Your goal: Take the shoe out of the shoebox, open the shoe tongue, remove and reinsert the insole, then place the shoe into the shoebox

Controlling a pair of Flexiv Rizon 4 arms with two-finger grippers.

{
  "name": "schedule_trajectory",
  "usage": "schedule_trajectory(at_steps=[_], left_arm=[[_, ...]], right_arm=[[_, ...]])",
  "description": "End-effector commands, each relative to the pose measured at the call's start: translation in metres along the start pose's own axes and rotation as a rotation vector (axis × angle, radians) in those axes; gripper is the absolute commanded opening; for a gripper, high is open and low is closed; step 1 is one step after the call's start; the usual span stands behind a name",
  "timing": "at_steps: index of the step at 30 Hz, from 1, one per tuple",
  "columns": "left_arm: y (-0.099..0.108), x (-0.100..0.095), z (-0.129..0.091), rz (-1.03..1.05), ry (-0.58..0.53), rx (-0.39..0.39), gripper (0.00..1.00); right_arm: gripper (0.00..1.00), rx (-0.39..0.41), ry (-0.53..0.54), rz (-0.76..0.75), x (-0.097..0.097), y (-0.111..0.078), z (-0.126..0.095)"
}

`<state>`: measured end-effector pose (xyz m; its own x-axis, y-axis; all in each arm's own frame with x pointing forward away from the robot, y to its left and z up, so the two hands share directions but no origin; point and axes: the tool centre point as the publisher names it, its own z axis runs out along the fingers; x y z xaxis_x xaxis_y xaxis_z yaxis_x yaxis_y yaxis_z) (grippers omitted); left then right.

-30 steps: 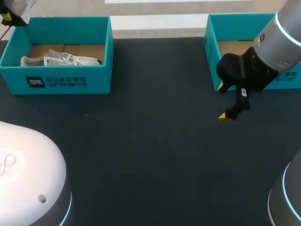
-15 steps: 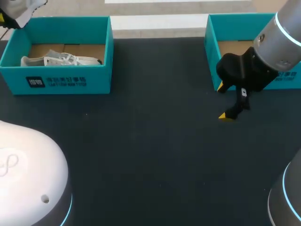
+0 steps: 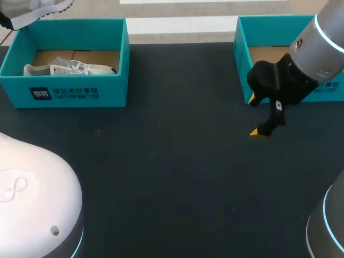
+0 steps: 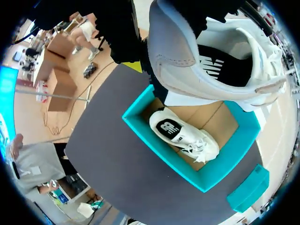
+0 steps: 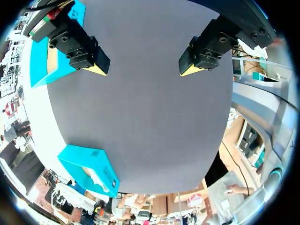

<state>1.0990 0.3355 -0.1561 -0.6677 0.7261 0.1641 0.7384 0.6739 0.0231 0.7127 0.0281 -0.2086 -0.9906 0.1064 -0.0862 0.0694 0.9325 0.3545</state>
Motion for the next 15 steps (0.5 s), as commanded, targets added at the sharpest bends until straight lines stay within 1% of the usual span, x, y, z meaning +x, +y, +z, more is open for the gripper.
schedule_trajectory(at_steps=[1,13,14,15], left_arm=[[0.0005,0.0008,-0.0024,0.699,0.011,-0.132,0.0],[0.0004,-0.0006,-0.0014,0.697,0.009,-0.129,0.0],[-0.0018,-0.0034,-0.0005,0.712,0.009,-0.146,0.0],[-0.002,-0.004,0.0,0.676,-0.015,-0.135,0.0]], right_arm=[[1.0,0.003,0.001,0.0,-0.001,0.001,0.0016],[1.0,0.003,0.001,0.0,-0.001,0.001,0.0016],[1.0,0.003,0.001,0.0,-0.001,0.001,0.0016],[1.0,0.003,0.001,0.0,-0.001,0.001,0.0016]])
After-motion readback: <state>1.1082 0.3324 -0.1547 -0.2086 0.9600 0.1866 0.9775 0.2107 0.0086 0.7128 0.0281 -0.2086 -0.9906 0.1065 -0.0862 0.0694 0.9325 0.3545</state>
